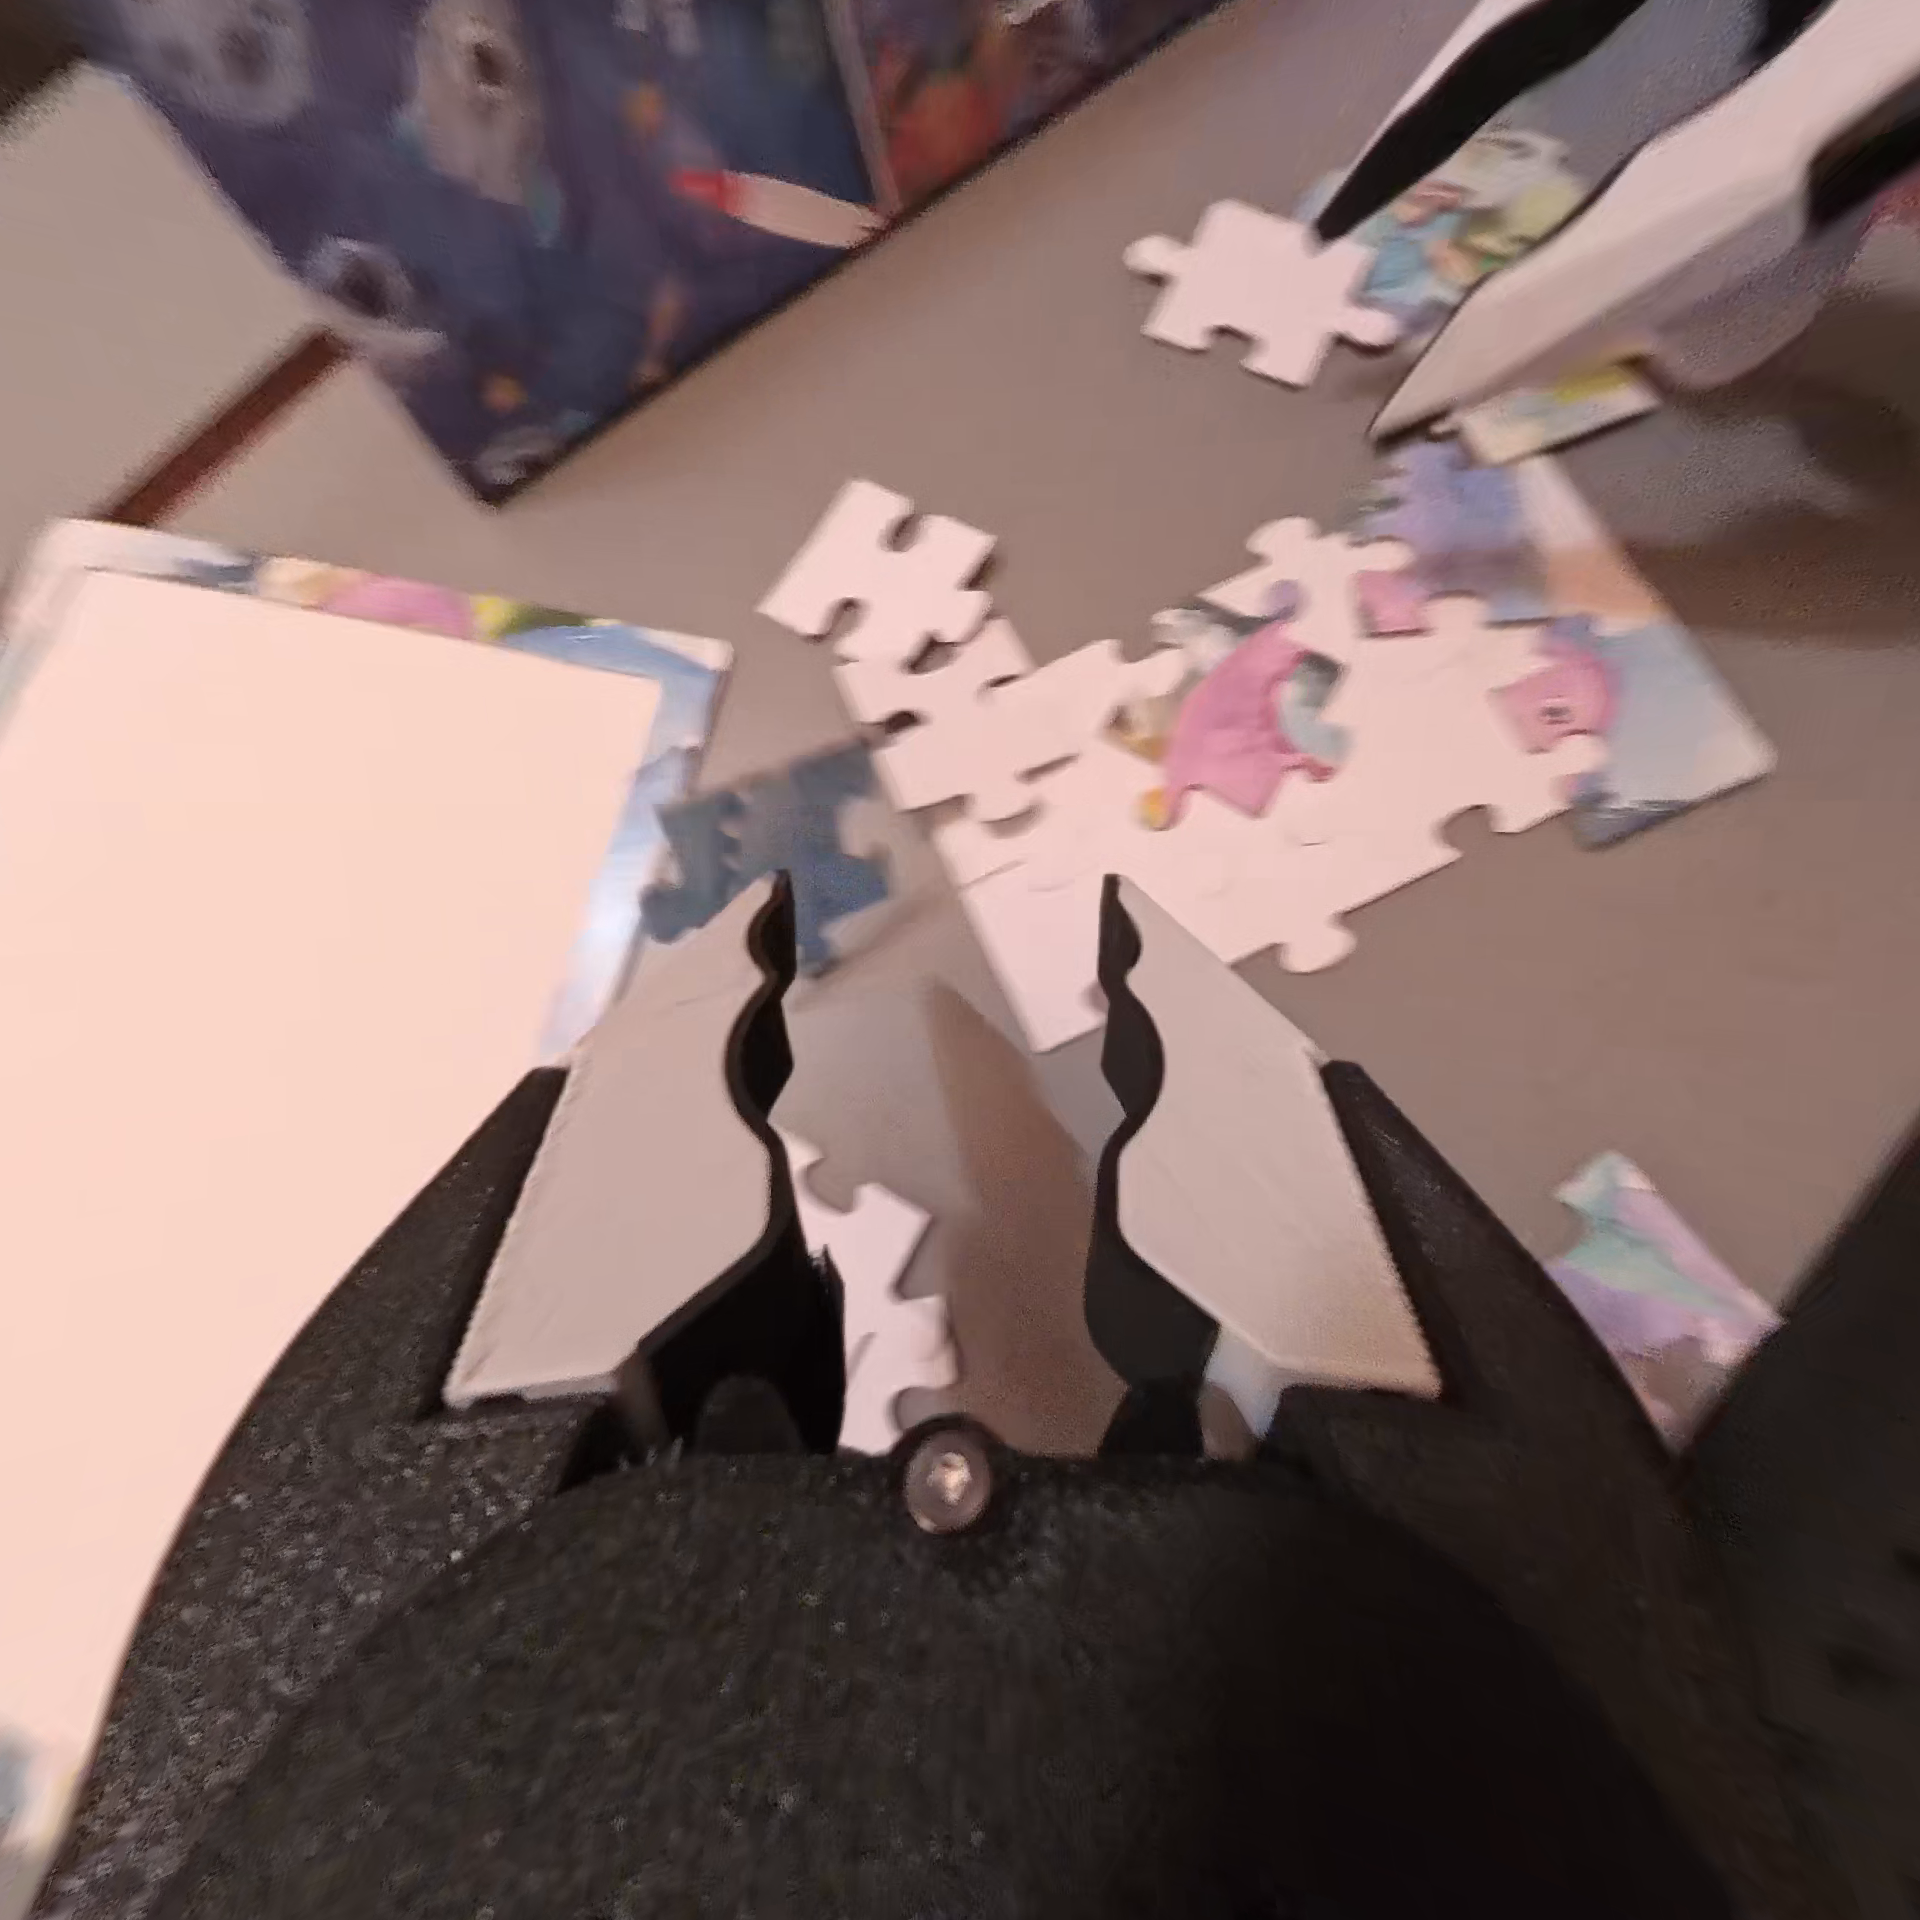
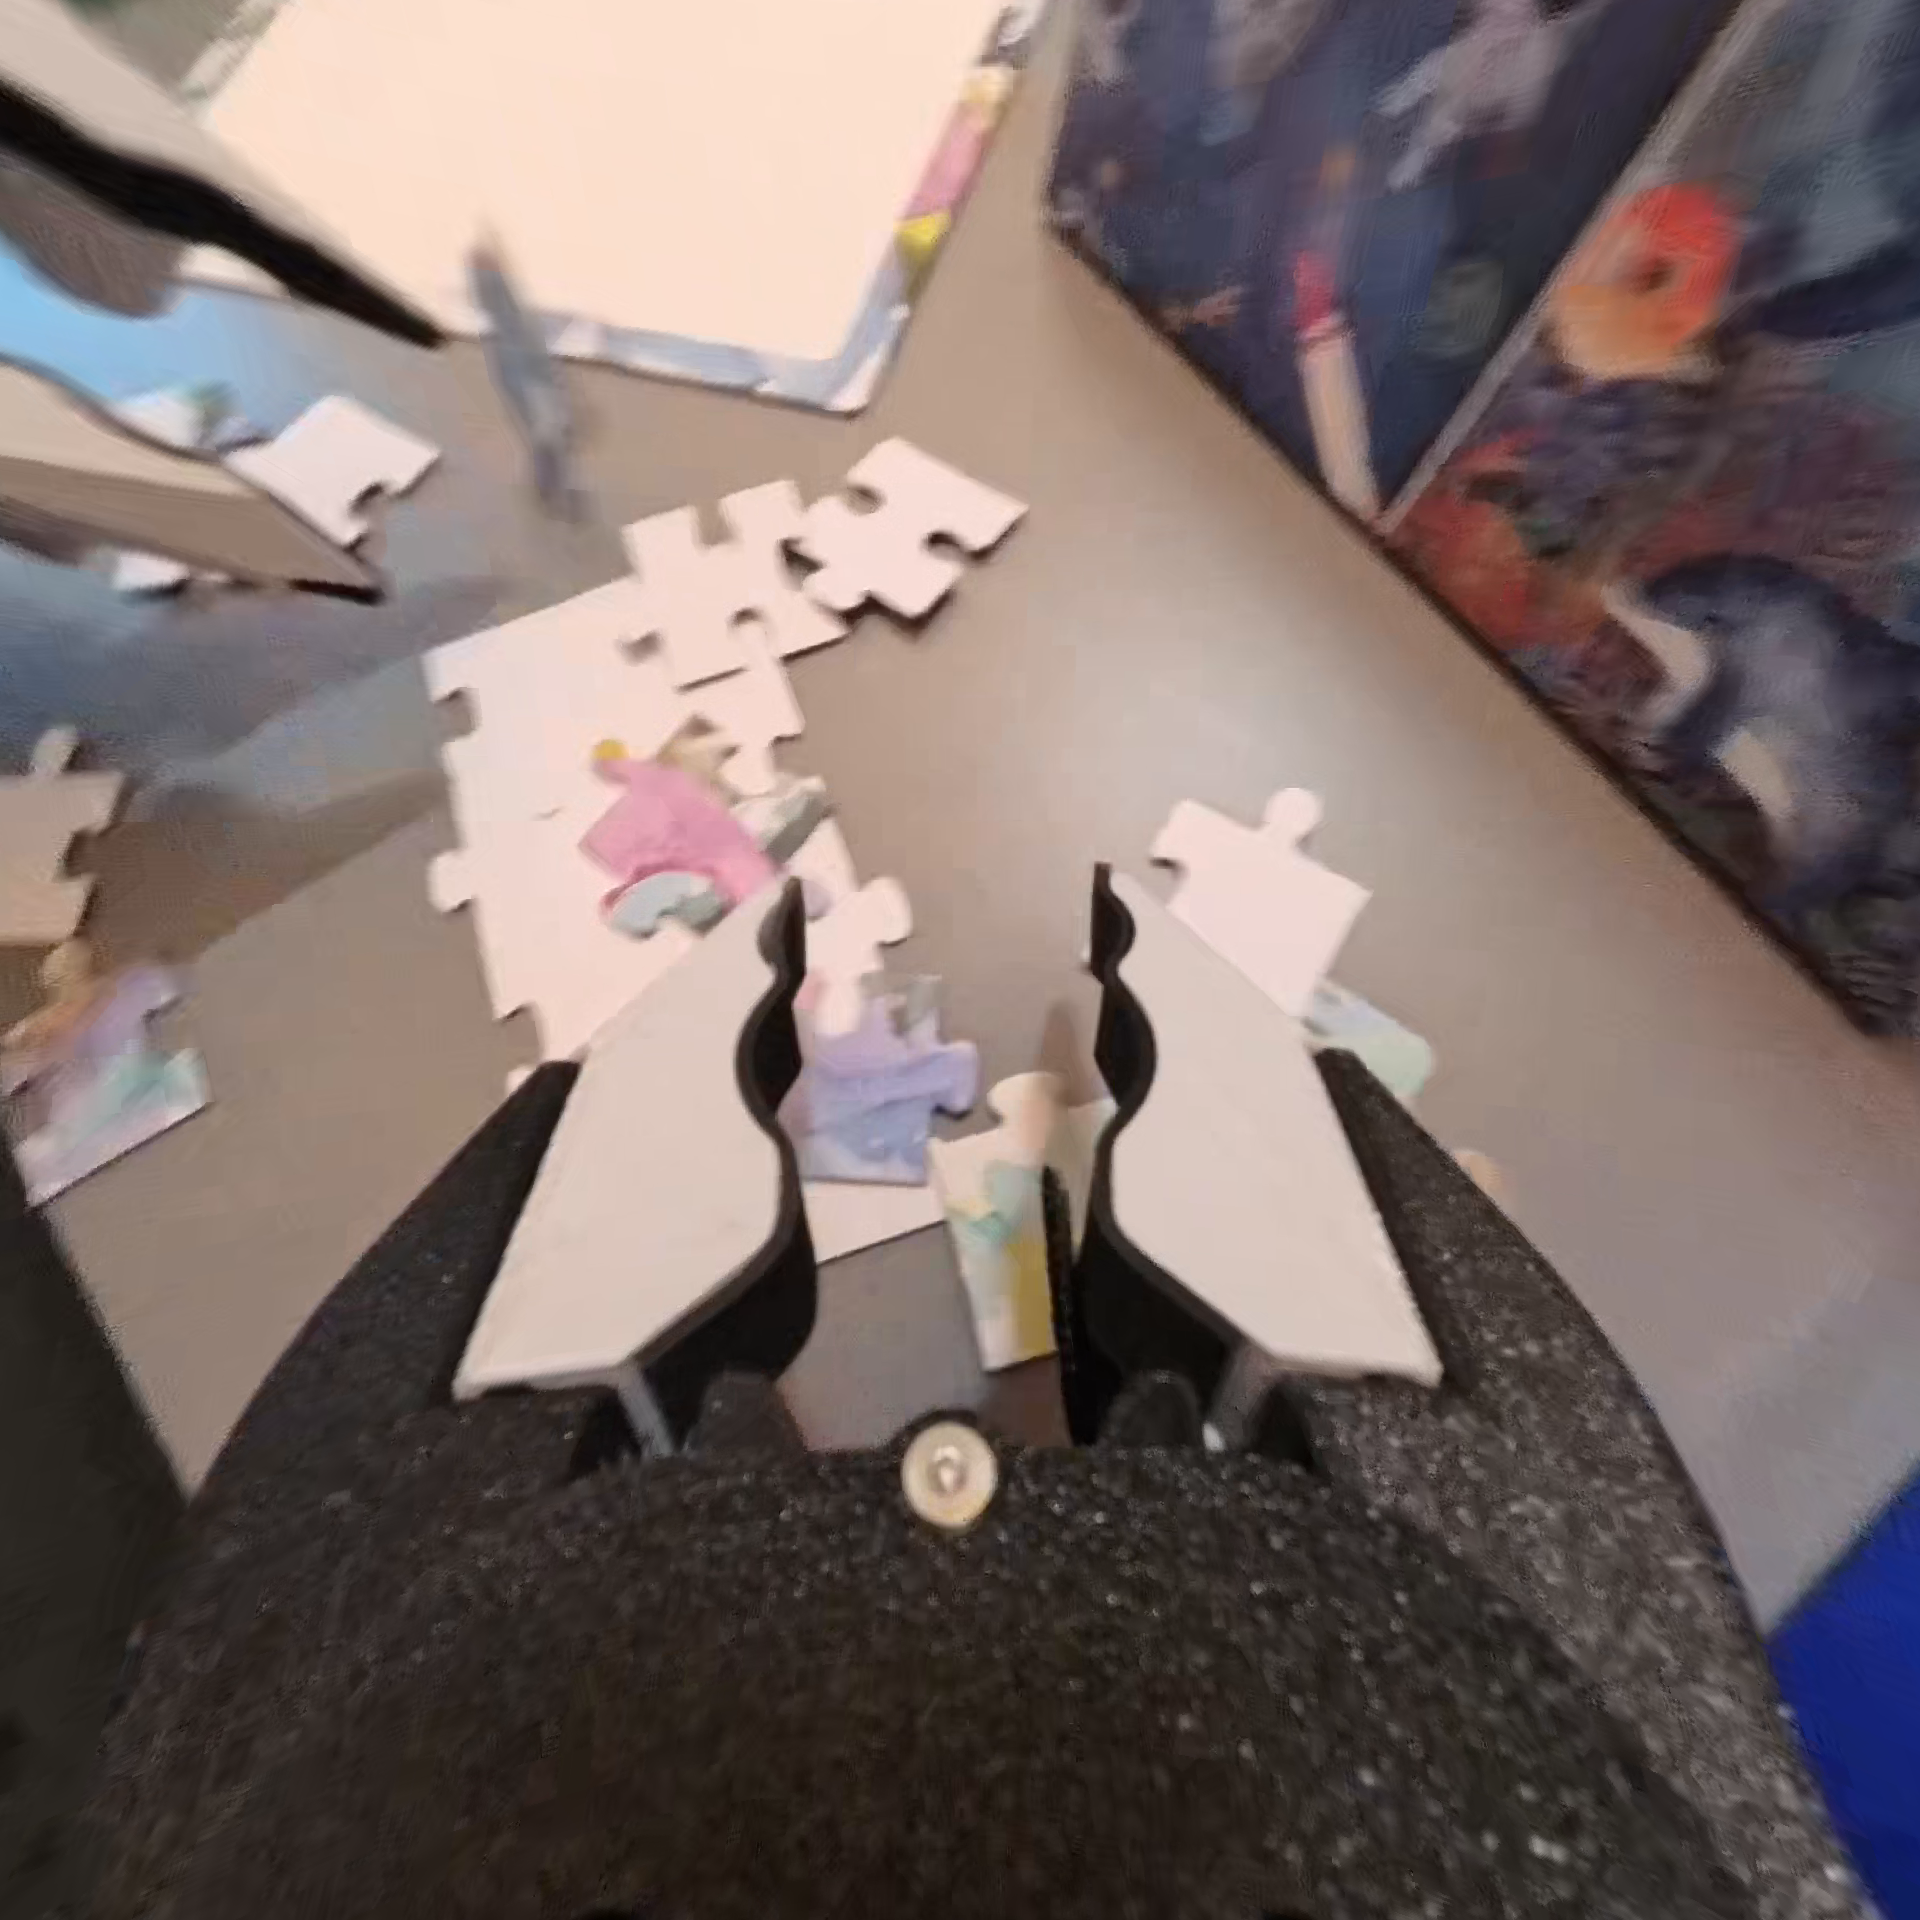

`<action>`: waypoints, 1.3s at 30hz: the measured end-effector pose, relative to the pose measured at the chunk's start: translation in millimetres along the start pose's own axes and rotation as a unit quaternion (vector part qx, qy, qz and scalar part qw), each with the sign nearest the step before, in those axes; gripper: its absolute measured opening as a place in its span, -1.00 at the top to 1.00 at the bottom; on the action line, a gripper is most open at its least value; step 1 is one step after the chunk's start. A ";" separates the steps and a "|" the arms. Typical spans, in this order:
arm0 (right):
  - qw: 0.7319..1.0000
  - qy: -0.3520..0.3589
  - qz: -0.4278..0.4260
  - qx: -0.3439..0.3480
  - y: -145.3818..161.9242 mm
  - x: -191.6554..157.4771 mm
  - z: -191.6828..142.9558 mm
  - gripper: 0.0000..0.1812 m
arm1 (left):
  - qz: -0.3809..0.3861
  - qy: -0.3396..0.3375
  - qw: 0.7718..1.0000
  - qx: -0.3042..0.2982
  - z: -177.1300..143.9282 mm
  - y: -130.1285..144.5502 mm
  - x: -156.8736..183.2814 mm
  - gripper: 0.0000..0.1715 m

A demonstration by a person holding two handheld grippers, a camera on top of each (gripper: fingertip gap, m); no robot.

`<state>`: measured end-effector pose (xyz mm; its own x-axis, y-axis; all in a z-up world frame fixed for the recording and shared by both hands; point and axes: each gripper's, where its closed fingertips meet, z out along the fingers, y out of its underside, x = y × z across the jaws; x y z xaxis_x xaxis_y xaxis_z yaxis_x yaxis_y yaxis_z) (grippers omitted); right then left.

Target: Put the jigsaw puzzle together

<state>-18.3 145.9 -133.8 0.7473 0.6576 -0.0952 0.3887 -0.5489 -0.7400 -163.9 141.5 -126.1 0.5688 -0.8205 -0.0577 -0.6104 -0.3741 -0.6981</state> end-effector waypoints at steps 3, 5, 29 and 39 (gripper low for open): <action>0.995 -0.089 -0.032 -0.030 18.1 -45.6 5.3 0.32 | -0.025 0.049 0.997 -0.052 21.5 12.9 20.5 0.31; 0.994 -0.096 -0.045 -0.036 22.1 -52.3 11.7 0.25 | -0.029 0.051 0.995 -0.083 32.4 25.6 24.1 0.25; 0.995 -0.039 -0.090 -0.022 -10.4 -50.2 28.3 1.00 | -0.112 -0.006 0.992 -0.066 -16.2 76.3 39.6 0.50; 0.993 -0.051 -0.009 -0.101 69.7 -57.2 -18.2 0.80 | -0.248 0.028 0.968 -0.039 -22.9 80.0 26.4 0.84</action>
<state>-24.2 60.7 -167.9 0.6842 0.7119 -0.1580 0.5102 -0.6221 -0.5939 -210.3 80.1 -167.1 0.7736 -0.5523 0.3107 -0.3103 -0.7576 -0.5742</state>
